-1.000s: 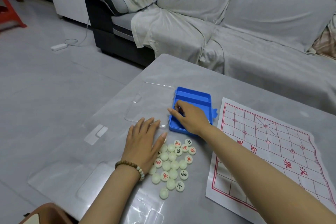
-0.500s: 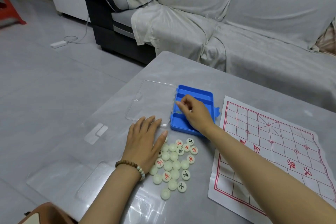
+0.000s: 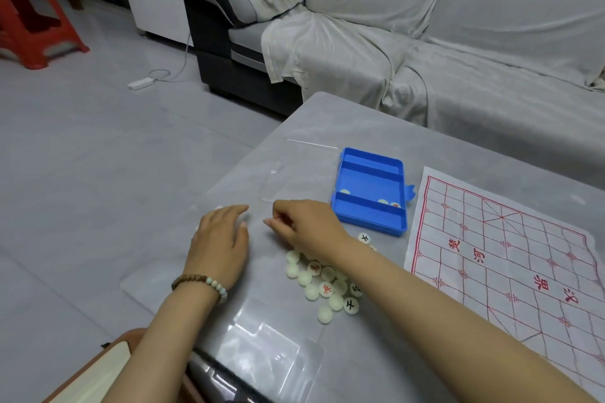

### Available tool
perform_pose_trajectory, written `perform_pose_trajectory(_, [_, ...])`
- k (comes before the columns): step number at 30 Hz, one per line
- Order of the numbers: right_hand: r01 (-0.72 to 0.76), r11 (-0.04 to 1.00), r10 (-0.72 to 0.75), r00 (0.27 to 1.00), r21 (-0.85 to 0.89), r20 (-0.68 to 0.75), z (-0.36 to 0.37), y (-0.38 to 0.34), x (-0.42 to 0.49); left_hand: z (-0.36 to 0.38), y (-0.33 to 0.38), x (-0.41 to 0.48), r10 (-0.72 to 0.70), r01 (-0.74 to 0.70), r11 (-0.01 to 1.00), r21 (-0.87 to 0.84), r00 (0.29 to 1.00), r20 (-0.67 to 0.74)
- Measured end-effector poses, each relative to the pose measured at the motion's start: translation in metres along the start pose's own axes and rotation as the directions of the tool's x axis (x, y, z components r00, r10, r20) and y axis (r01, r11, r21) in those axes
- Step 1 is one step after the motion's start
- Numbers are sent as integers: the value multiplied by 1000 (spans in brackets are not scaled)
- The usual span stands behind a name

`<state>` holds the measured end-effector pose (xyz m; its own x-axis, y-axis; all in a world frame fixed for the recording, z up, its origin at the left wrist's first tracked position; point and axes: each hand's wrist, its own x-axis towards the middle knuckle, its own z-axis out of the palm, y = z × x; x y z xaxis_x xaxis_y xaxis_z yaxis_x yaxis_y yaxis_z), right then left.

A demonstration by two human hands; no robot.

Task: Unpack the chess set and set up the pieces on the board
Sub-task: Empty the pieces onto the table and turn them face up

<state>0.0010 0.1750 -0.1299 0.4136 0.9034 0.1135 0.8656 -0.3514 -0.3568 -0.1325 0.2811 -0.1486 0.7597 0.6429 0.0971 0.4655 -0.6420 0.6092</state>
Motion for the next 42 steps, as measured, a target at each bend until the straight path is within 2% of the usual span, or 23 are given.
perform_pose_trajectory(2, [-17, 1000, 17, 1000, -5, 21, 6, -2, 6, -2, -3, -6, 21, -22, 1000, 16, 998, 66])
perform_pose_trajectory(8, [-96, 951, 92, 995, 293, 29, -6, 16, -21, 6, 8, -16, 138, -136, 990, -24, 966, 217])
perform_pose_trajectory(11, [-137, 928, 158, 987, 347, -32, -21, 32, -41, 13, 21, -20, 212, -212, 977, -31, 933, 292])
perform_pose_trajectory(14, [-171, 904, 245, 959, 392, -146, -31, 50, -53, 22, 37, -25, 263, -301, 952, 50, 893, 365])
perform_pose_trajectory(19, [-257, 882, 361, 908, 395, -214, -53, 73, -67, 38, 54, -24, 247, -351, 921, 167, 860, 446])
perform_pose_trajectory(22, [-300, 874, 409, 880, 383, -244, -65, 89, -74, 39, 64, -20, 252, -325, 940, 105, 867, 431])
perform_pose_trajectory(24, [-344, 869, 441, 865, 355, -241, -72, 102, -76, 37, 69, -15, 266, -316, 945, 87, 896, 355])
perform_pose_trajectory(26, [-399, 853, 475, 861, 337, -183, -80, 114, -78, 38, 73, -8, 274, -304, 950, 65, 919, 282])
perform_pose_trajectory(28, [-439, 849, 475, 878, 293, -59, -87, 121, -80, 42, 82, -3, 279, -301, 953, 42, 922, 267])
perform_pose_trajectory(32, [-391, 920, 388, 900, -24, 196, -86, 122, -73, 60, 100, 7, 289, -321, 945, 57, 907, 306])
perform_pose_trajectory(34, [-328, 937, 347, 910, -120, 227, -81, 123, -66, 69, 105, 12, 271, -314, 946, 83, 905, 329])
perform_pose_trajectory(36, [-309, 937, 337, 923, -162, 186, -76, 125, -63, 76, 107, 14, 244, -294, 952, 89, 900, 360])
perform_pose_trajectory(39, [-323, 940, 332, 941, -112, 72, -71, 134, -61, 80, 108, 15, 224, -284, 953, 103, 894, 389])
perform_pose_trajectory(42, [-397, 900, 409, 912, 181, -34, -70, 140, -58, 78, 106, 17, 221, -274, 957, 90, 897, 383])
